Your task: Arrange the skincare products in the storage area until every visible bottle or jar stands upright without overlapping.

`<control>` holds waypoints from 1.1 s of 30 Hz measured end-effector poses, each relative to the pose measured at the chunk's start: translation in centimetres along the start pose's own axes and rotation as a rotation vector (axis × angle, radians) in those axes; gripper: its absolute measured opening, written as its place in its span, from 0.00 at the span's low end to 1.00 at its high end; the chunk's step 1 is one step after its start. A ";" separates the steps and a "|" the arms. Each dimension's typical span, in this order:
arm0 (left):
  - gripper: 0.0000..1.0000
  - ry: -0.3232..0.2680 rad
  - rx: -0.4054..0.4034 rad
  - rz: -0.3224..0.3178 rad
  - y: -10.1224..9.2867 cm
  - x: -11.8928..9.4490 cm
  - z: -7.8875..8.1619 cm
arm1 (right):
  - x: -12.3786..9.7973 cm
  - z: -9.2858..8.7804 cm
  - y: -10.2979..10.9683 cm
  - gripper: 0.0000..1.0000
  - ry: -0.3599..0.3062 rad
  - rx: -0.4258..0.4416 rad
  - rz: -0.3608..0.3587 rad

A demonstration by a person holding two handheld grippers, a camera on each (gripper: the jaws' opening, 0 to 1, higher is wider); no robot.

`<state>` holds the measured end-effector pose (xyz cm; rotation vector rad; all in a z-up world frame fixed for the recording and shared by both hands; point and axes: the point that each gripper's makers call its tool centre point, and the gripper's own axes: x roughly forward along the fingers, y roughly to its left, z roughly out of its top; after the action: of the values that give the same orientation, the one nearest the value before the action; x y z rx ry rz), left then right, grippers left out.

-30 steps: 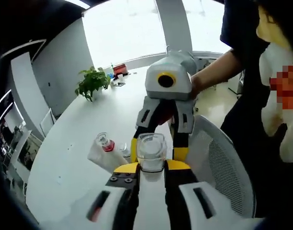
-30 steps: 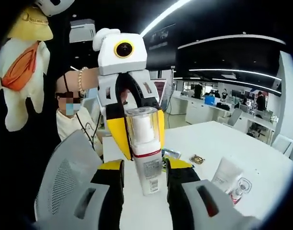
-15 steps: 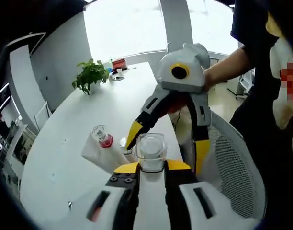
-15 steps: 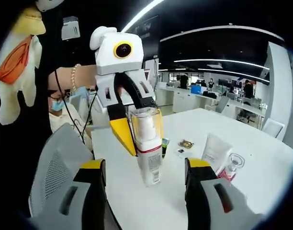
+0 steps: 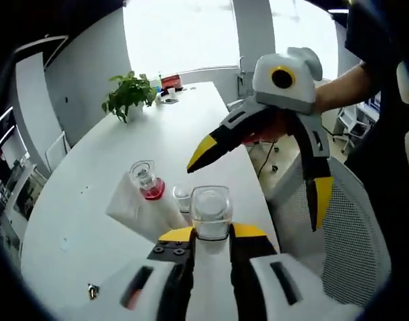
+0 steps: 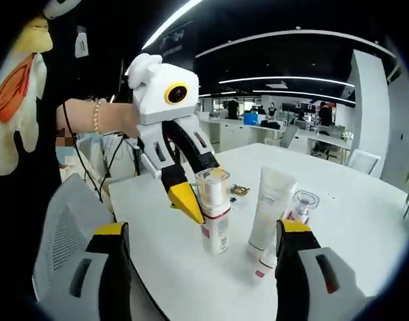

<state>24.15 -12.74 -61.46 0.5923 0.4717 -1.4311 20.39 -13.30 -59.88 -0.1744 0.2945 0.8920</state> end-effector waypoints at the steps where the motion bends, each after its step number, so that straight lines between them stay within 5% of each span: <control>1: 0.20 0.002 -0.006 -0.002 0.1 0.2 -0.2 | -0.1 -0.2 -0.1 0.91 0.000 0.008 -0.008; 22: 0.20 0.016 -0.077 0.033 2.8 5.4 -3.4 | -0.5 -2.6 -1.8 1.00 0.012 0.095 -0.095; 33: 0.19 -0.004 -0.103 0.026 2.5 5.8 -3.9 | -0.4 -2.7 -2.7 1.00 0.019 0.103 -0.115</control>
<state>27.33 -14.64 -67.89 0.5113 0.5289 -1.3744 21.80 -16.00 -62.23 -0.1032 0.3436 0.7593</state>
